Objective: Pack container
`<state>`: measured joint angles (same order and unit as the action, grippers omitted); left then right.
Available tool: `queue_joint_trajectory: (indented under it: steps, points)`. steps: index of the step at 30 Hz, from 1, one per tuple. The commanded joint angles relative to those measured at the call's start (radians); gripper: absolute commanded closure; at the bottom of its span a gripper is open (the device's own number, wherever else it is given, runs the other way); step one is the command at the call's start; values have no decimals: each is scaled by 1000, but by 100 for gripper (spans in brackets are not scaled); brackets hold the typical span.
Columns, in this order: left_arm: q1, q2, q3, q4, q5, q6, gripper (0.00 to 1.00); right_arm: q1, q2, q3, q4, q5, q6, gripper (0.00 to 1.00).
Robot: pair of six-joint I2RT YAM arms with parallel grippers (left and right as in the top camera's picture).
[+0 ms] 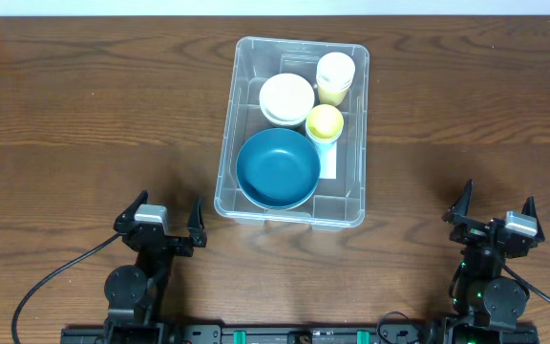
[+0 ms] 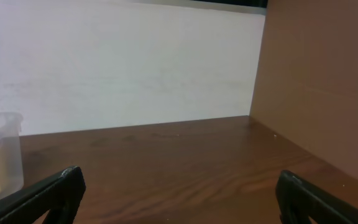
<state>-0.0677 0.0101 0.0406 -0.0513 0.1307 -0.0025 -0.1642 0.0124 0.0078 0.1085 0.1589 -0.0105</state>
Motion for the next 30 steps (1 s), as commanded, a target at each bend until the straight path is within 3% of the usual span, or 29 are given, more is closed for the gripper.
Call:
queue_joint_trajectory:
  steps: [1,10,23,30]
  points:
    - [-4,-6,-35,-10,-4,10,2,-14,-8,-2,-2,18,14,1]
    - [-4,-6,-35,-10,-4,10,2,-13,-8,-2,-171,17,14,1]
    - [-4,-6,-35,-10,-4,10,2,159,-8,-2,-165,17,14,1]
    - [-4,-6,-35,-10,-4,10,2,165,-8,-2,-165,17,14,1]
